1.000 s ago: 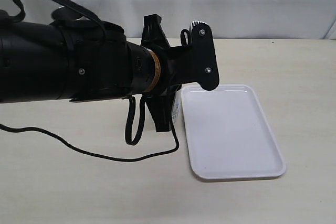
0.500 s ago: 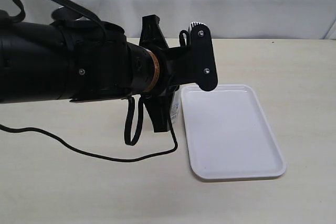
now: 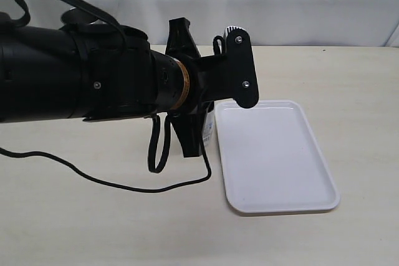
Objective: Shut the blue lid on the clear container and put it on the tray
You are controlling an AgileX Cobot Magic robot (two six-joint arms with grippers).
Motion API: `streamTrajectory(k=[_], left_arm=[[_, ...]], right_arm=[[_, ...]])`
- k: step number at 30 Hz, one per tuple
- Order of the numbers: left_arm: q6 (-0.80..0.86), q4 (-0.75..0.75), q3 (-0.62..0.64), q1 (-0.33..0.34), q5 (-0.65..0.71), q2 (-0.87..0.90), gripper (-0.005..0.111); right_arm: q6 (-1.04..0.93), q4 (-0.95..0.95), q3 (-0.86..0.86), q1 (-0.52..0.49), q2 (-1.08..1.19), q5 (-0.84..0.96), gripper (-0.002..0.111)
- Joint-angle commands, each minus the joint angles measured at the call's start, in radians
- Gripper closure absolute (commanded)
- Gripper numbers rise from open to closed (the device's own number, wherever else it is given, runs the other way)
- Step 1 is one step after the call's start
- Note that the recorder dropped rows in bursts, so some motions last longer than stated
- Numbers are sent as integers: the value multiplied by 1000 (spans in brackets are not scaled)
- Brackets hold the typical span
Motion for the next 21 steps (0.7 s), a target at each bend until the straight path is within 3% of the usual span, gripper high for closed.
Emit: streamTrajectory(k=[1, 21], left_arm=[[-5, -17, 2, 0, -10, 2, 79], [-10, -66, 2, -1, -22, -25, 78]], right_arm=[[1, 1, 2, -4, -4, -2, 104], [1, 1, 2, -4, -4, -2, 104]])
